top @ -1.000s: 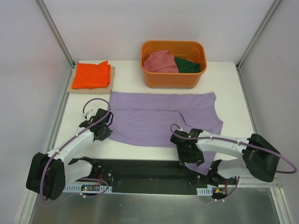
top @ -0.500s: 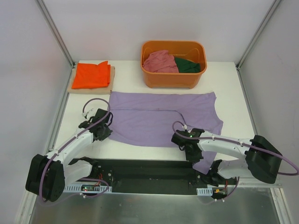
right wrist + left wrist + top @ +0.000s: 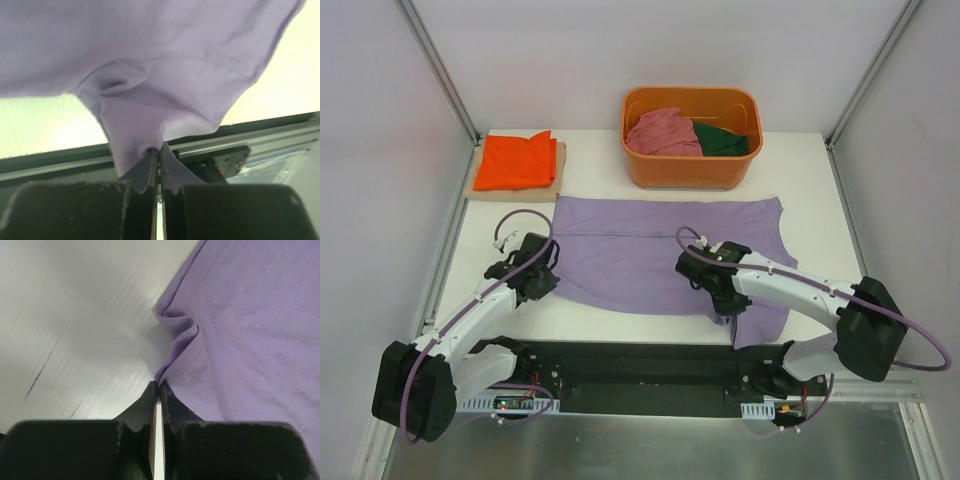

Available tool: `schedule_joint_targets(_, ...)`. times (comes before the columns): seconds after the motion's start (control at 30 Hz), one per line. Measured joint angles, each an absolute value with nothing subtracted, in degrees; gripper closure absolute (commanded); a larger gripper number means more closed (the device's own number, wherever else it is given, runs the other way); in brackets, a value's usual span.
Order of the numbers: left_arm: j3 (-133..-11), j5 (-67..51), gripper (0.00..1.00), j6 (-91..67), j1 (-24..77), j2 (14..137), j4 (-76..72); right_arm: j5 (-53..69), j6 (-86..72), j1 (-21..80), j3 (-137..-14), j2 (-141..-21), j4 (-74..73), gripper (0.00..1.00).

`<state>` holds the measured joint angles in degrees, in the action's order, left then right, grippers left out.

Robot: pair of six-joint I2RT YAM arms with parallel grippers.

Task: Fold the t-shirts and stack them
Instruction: Grap the side of the flattened tshirt closest away from the robot with both arms, then fold the other side of the tshirt into a rectangle

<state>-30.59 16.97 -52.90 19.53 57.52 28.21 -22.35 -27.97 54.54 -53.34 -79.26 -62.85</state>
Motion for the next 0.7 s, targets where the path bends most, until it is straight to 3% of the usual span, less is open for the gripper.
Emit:
schedule_joint_targets(0.37, -33.8, 17.0, 1.0, -52.9, 19.5, 59.9, 28.2, -37.6, -10.1, 50.4, -58.8, -87.1, -64.1, 0.99)
schedule_joint_targets(0.7, -37.2, 17.0, 1.0, -52.9, 18.0, 64.1, 28.1, -44.7, 7.8, 46.3, -60.3, -90.1, -51.0, 0.99)
